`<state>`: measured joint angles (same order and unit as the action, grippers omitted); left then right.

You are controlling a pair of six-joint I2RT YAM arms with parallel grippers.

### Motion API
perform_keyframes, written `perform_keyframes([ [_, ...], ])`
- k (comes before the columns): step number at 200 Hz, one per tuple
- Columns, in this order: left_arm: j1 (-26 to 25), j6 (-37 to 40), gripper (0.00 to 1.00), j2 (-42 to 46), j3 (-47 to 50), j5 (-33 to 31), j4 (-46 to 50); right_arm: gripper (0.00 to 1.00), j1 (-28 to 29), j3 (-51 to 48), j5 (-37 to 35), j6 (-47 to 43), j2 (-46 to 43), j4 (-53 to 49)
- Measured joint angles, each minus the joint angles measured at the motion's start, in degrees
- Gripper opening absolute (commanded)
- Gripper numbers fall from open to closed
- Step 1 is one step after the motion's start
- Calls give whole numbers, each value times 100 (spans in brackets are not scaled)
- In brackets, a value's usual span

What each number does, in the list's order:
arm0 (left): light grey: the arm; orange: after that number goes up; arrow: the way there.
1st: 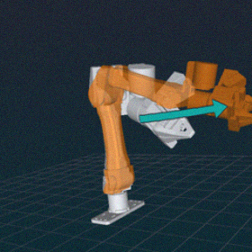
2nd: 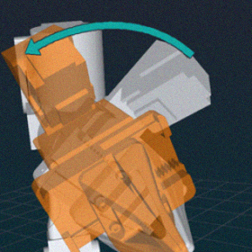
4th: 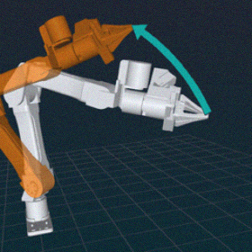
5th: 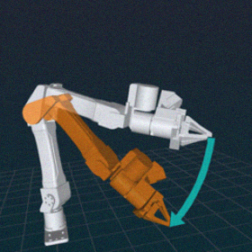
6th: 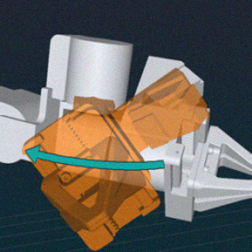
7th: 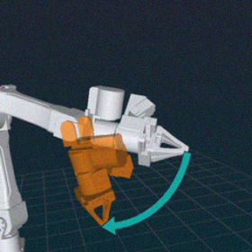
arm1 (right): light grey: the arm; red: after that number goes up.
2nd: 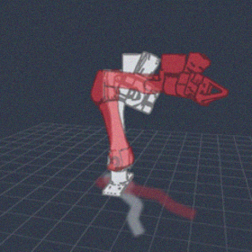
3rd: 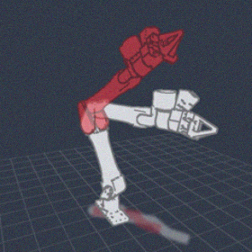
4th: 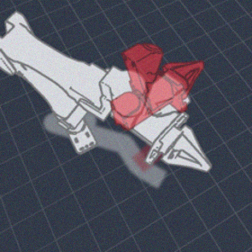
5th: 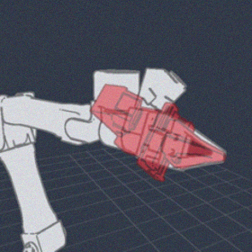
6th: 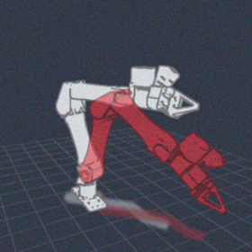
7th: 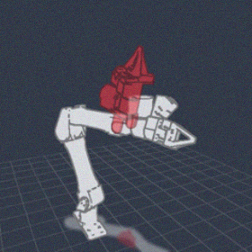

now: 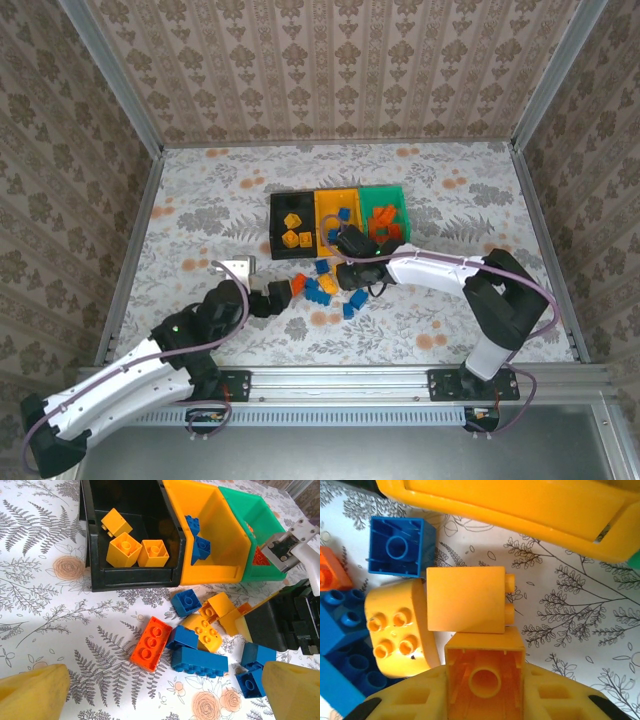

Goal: Sort the legos into containers by color

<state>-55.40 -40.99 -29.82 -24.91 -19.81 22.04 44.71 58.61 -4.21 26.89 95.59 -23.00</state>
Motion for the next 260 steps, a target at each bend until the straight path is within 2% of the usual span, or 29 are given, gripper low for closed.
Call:
perform_keyframes([
  [24, 0, -39, 100, 160, 20, -61, 205, 29, 66, 365, 44, -68, -227, -286],
  [53, 0, -133, 100, 374, 87, -127, 398, 30, 127, 1451, 188, -125, -94, -299],
  [80, 0, -170, 100, 476, 92, -129, 573, 31, 131, 2706, 210, -127, 684, -227],
  [126, 28, -280, 100, 647, 111, -125, 673, 32, 98, 4638, 133, -149, 2492, -527],
  [138, 39, -302, 100, 702, 149, -122, 693, 38, 70, 5001, 114, -149, 2846, -640],
  [167, 42, -323, 100, 748, 221, -107, 743, 67, -33, 5571, 31, -142, 3342, -933],
  [193, 42, -326, 100, 748, 245, -103, 798, 74, -79, 5528, -4, -146, 3296, -981],
  [210, 44, -323, 100, 748, 245, -103, 802, 76, -81, 5021, -7, -133, 2942, -892],
  [260, 74, -323, 100, 780, 267, -103, 787, 78, 26, 1985, -98, 83, 387, -457],
])
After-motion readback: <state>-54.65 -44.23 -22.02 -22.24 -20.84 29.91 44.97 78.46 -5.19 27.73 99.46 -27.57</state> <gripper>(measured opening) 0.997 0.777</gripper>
